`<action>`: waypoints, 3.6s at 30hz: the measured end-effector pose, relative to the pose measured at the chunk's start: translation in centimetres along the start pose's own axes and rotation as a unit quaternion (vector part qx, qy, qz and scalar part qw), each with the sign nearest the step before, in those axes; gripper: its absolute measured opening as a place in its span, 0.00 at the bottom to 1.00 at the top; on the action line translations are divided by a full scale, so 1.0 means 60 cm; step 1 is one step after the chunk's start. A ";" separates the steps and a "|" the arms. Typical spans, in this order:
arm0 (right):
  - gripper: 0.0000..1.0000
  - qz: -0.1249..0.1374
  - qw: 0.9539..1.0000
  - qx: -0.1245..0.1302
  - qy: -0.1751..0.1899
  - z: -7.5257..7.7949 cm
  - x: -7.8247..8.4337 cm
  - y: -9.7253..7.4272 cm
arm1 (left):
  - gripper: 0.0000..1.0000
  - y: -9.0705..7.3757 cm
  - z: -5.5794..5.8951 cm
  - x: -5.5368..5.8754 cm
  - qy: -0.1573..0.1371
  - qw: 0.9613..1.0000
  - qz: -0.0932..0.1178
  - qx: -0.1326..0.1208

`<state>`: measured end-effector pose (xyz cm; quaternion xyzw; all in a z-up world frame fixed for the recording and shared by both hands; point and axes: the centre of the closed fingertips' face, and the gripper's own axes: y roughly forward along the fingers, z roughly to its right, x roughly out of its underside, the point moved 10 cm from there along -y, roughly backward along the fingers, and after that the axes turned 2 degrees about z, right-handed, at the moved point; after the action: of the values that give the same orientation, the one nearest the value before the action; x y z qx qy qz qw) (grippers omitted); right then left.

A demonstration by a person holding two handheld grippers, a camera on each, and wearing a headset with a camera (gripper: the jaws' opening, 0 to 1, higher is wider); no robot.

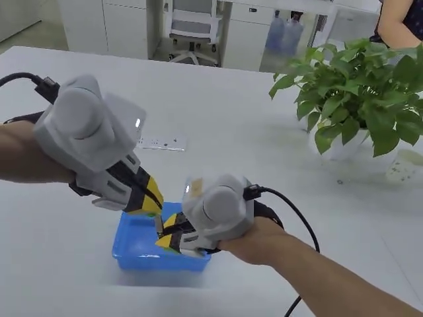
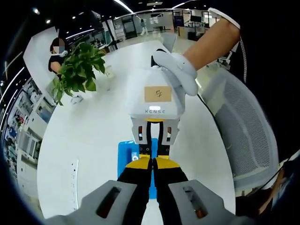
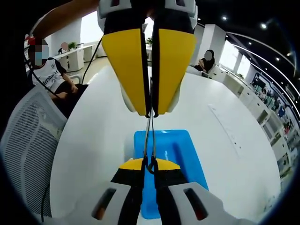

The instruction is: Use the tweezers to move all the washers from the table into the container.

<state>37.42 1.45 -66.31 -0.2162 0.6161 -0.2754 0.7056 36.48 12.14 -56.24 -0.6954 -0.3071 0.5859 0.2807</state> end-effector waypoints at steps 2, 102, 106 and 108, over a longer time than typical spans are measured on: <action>0.09 -0.001 1.000 -0.001 0.002 0.004 0.005 0.003 | 0.05 0.004 -0.004 0.002 0.000 1.000 0.000 0.002; 0.09 0.035 0.999 0.013 0.016 -0.008 0.000 -0.030 | 0.05 -0.013 0.007 0.001 -0.009 1.000 0.002 0.011; 0.08 0.031 0.999 0.014 0.013 -0.015 -0.002 -0.036 | 0.05 -0.017 0.016 0.003 -0.009 1.000 -0.001 0.007; 0.08 0.030 0.999 0.018 0.011 -0.019 -0.002 -0.040 | 0.05 -0.020 0.022 0.004 -0.009 1.000 -0.001 0.004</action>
<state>36.02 -0.22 -64.83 -0.1818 0.6247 -0.2676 0.7107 35.12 13.16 -55.71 -0.6884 -0.3084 0.5933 0.2813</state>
